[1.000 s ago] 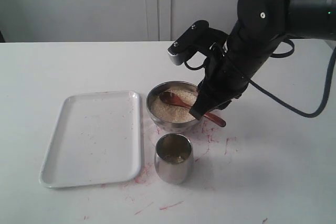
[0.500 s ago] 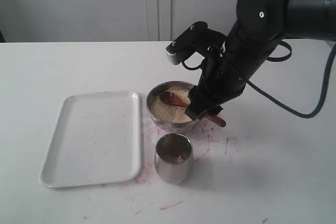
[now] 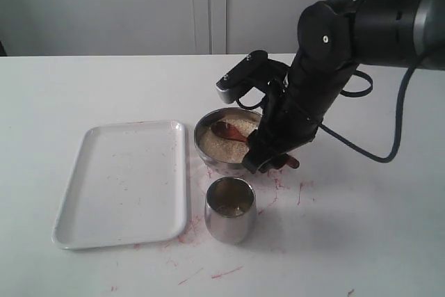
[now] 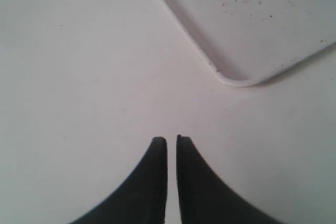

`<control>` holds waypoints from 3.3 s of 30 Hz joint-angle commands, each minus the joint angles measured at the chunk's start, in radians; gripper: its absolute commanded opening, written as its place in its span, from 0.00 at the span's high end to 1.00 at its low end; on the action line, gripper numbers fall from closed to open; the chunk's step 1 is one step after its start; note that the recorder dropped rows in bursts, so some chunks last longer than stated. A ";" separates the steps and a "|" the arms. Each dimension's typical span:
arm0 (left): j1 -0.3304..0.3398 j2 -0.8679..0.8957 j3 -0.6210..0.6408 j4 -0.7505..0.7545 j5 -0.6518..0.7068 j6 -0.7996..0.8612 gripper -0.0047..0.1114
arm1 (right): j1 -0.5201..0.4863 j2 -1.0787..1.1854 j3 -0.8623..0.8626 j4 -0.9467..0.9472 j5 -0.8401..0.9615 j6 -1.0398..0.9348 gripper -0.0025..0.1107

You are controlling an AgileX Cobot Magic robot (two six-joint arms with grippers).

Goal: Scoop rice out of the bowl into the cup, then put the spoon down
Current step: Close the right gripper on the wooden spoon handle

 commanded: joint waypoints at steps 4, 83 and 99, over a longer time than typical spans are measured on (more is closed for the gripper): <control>-0.004 0.007 0.009 0.000 0.041 -0.006 0.84 | -0.001 0.027 0.004 -0.034 -0.017 -0.008 0.44; -0.004 0.007 0.009 0.000 0.041 -0.006 0.84 | -0.001 0.103 0.004 -0.204 -0.073 0.045 0.90; -0.004 0.007 0.009 0.000 0.041 -0.006 0.84 | -0.001 0.067 0.004 -0.236 -0.060 0.045 0.98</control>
